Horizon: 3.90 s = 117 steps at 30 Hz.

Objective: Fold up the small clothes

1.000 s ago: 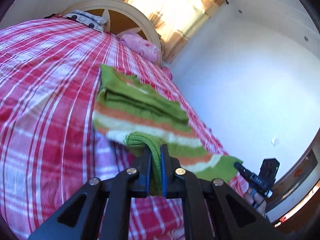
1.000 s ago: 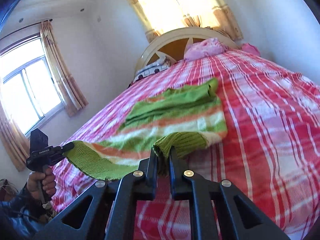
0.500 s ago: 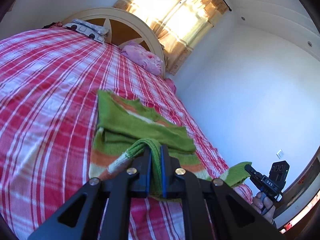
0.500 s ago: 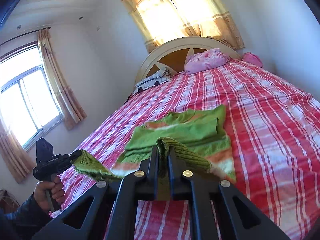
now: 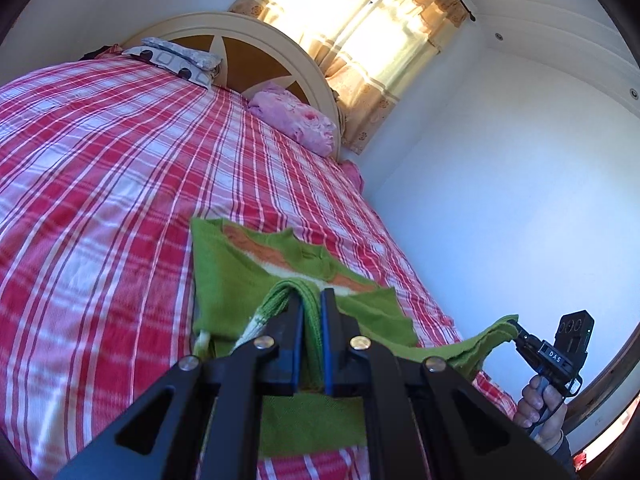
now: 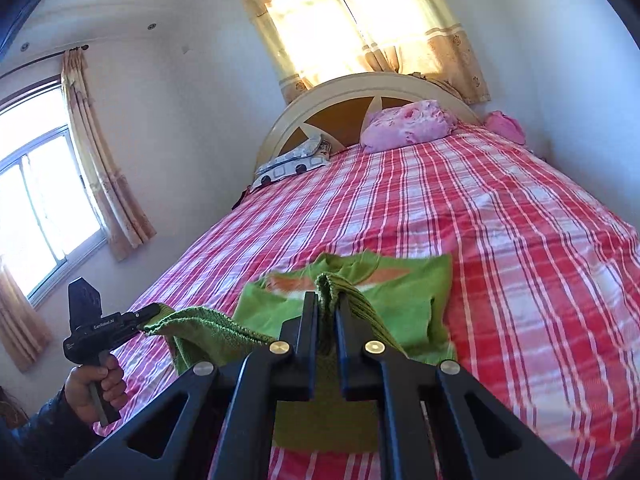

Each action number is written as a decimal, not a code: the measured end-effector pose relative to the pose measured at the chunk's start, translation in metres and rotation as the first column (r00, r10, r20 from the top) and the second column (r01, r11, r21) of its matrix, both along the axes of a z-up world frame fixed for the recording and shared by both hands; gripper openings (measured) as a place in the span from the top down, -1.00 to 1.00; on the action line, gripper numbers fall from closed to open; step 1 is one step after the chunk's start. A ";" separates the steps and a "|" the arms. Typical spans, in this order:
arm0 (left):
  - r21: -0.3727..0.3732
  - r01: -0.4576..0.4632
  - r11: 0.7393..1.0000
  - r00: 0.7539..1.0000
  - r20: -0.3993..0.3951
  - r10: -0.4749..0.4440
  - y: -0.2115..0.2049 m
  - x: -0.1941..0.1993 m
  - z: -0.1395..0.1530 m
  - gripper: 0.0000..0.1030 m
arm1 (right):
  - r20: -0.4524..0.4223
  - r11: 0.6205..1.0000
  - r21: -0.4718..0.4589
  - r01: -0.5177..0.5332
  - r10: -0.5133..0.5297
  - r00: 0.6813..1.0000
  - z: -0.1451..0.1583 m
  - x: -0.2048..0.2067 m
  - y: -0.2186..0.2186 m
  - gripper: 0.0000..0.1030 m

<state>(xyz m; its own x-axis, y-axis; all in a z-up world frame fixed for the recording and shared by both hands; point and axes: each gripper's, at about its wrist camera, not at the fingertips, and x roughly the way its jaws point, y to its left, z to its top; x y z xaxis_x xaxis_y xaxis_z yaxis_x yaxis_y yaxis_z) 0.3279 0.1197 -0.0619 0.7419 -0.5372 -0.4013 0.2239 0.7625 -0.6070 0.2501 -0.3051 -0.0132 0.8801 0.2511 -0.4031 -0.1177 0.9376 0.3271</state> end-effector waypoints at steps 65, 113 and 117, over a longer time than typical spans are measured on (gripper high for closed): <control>0.466 -0.203 0.861 0.921 -0.208 0.329 0.005 0.184 -0.112 -0.62 | -0.366 0.920 -0.372 -0.125 -0.022 0.930 -0.156 0.191 0.054 -0.65; 0.303 -0.162 0.939 0.950 -0.210 0.232 0.072 0.104 -0.116 -1.00 | -0.242 0.391 -0.854 -0.344 0.286 0.927 -0.186 0.111 0.349 -0.04; 0.271 -0.162 0.949 0.953 -0.207 0.222 0.075 0.104 -0.116 -1.00 | -0.231 0.409 -0.848 -0.337 0.288 0.929 -0.182 0.110 0.344 0.12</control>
